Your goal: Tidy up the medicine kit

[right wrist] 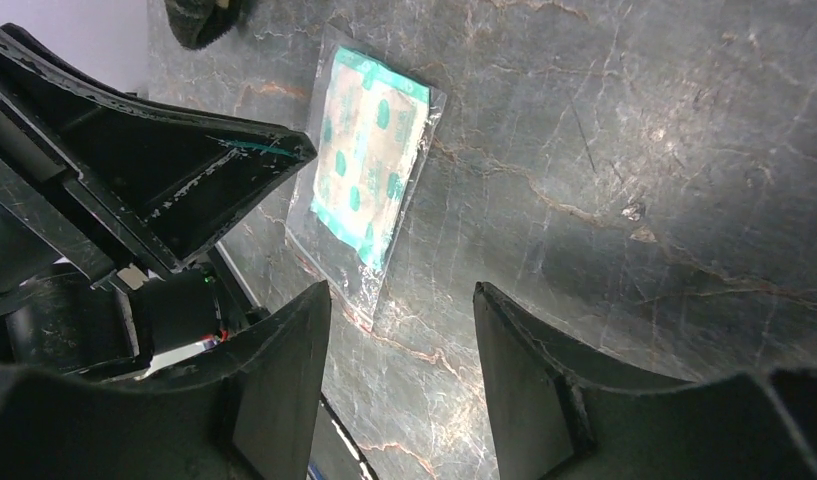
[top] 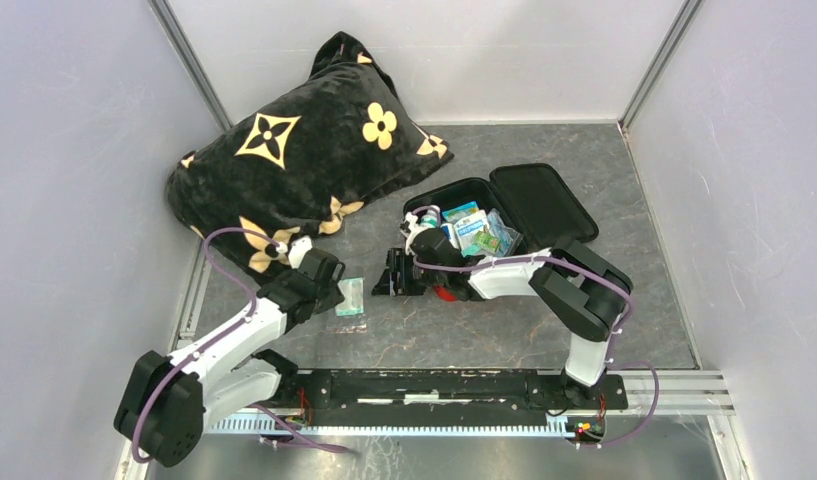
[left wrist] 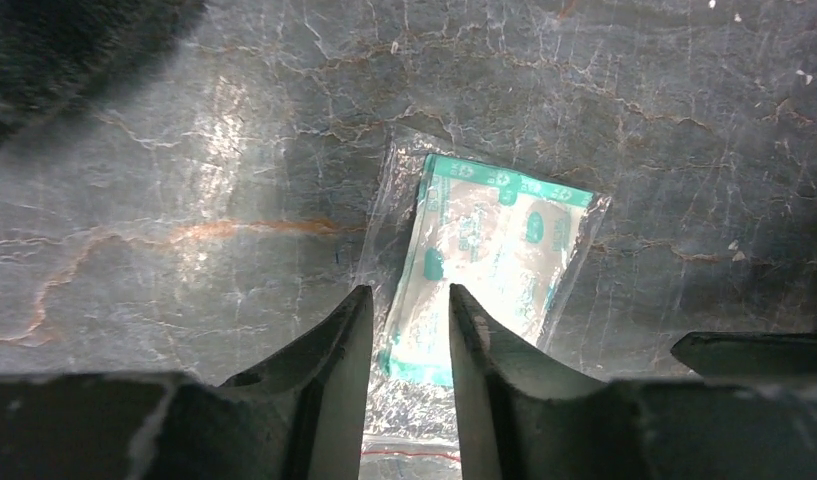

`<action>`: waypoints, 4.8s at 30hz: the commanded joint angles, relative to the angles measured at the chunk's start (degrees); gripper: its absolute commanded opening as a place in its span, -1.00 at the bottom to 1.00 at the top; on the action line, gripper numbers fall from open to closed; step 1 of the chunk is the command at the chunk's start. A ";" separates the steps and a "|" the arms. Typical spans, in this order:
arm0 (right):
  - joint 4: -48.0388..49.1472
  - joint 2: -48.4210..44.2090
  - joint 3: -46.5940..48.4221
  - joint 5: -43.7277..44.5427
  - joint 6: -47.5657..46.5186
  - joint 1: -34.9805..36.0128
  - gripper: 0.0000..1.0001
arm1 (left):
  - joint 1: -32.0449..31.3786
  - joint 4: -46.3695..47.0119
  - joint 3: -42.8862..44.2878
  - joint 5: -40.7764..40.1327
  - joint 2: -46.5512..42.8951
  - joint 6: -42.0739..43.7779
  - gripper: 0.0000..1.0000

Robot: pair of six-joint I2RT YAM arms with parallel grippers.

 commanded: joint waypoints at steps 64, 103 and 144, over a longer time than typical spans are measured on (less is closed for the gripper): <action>-27.35 7.15 18.17 22.51 -17.65 8.28 0.24 | 0.01 17.05 -6.48 10.30 5.40 0.84 -0.70; -7.07 -12.44 6.03 3.45 -9.90 -6.59 -1.00 | 0.10 22.96 -1.69 17.71 -17.73 -3.31 1.00; -8.73 -33.38 16.50 -33.61 -18.27 -24.14 -1.00 | 0.10 60.82 16.67 43.91 -0.50 -8.93 0.08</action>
